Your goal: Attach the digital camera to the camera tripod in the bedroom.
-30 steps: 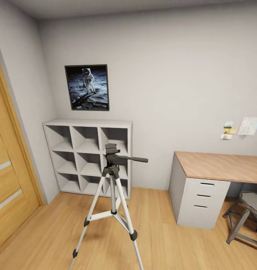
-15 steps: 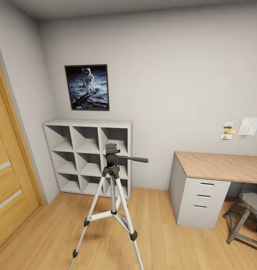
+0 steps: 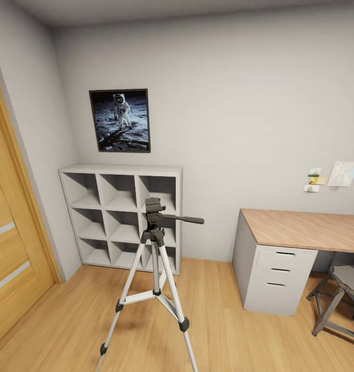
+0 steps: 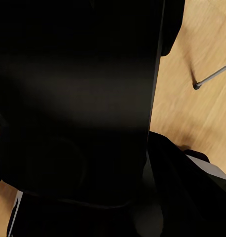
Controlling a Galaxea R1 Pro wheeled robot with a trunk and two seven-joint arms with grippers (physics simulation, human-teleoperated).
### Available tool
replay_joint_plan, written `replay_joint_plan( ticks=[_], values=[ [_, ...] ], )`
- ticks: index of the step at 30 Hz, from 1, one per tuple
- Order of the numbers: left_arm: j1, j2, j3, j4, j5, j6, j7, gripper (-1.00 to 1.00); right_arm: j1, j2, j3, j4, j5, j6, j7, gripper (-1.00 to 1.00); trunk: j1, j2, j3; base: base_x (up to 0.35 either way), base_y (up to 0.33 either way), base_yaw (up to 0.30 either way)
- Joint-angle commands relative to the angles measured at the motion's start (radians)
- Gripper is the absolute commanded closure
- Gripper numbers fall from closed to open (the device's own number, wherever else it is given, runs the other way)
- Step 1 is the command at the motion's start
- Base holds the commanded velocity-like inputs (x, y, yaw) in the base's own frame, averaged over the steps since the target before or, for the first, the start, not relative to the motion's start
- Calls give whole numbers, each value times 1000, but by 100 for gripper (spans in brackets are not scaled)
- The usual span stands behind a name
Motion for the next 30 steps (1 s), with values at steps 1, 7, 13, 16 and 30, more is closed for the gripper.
replay_joint_plan(
  ticks=[1, 7, 13, 16, 30],
  values=[
    [0, 0, -8, 0, 9, 2, -7, 100, -1, -1, -8, 3, 9, -5, 2, -100, 0, -1, 0, 0, 0, 0],
    [0, 0, -8, 0, 9, 2, -7, 100, -1, 0, -7, 4, 10, -5, 2, -100, 0, -1, 0, 0, 0, 157],
    [0, 0, -8, 0, 9, 2, -7, 100, -1, 0, -7, 4, 10, -5, 2, -100, 0, -1, 0, 0, 0, 266],
    [0, 0, -8, 0, 9, 2, -7, 100, -1, 0, -7, 3, 10, -5, 2, -100, 0, -1, 0, 0, 0, 120],
    [0, 0, -8, 0, 9, 2, -7, 100, -1, 0, -6, 4, 11, -7, 4, -100, 0, -1, -2, 0, 0, 19]
  ],
)
